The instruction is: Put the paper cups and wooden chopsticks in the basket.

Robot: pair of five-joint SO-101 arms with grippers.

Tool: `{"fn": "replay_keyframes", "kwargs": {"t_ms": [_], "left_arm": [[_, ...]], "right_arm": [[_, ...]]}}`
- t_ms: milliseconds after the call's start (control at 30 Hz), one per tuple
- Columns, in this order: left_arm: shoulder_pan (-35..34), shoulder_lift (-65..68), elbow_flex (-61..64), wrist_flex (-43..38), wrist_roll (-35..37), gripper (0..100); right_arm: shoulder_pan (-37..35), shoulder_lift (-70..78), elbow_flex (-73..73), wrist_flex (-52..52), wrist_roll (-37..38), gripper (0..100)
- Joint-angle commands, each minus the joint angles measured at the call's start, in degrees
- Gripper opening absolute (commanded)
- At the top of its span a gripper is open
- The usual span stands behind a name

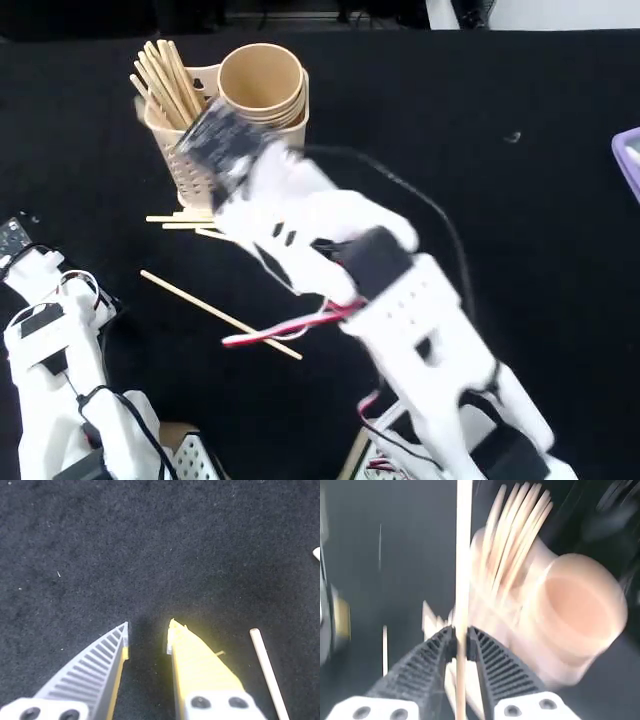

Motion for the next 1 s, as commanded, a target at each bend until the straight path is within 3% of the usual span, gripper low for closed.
{"fn": "replay_keyframes", "kwargs": {"t_ms": [0, 233, 400, 667, 833, 967], "left_arm": [[0.66, -1.32, -0.22, -0.35, 0.0, 13], [0.66, -1.32, -0.13, -0.35, 0.0, 13], [0.66, -1.32, -0.13, -0.35, 0.0, 13], [0.66, -1.32, -0.13, -0.35, 0.0, 13], [0.66, -1.32, -0.13, -0.35, 0.0, 13], [0.75, -1.32, -0.22, -0.35, 0.0, 13]], "right_arm": [[1.49, -1.36, -4.09, -19.78, -8.0, 1.1], [1.76, 9.8, -4.35, -50.02, -12.04, 1.1], [3.87, 18.68, -5.05, -60.13, -12.04, 1.1], [7.82, 31.16, -8.22, -59.34, -12.48, 1.1], [5.98, 31.16, -10.42, -44.31, -12.31, 2.5], [5.71, 29.85, -15.25, -29.89, -12.48, 16.8]]}}
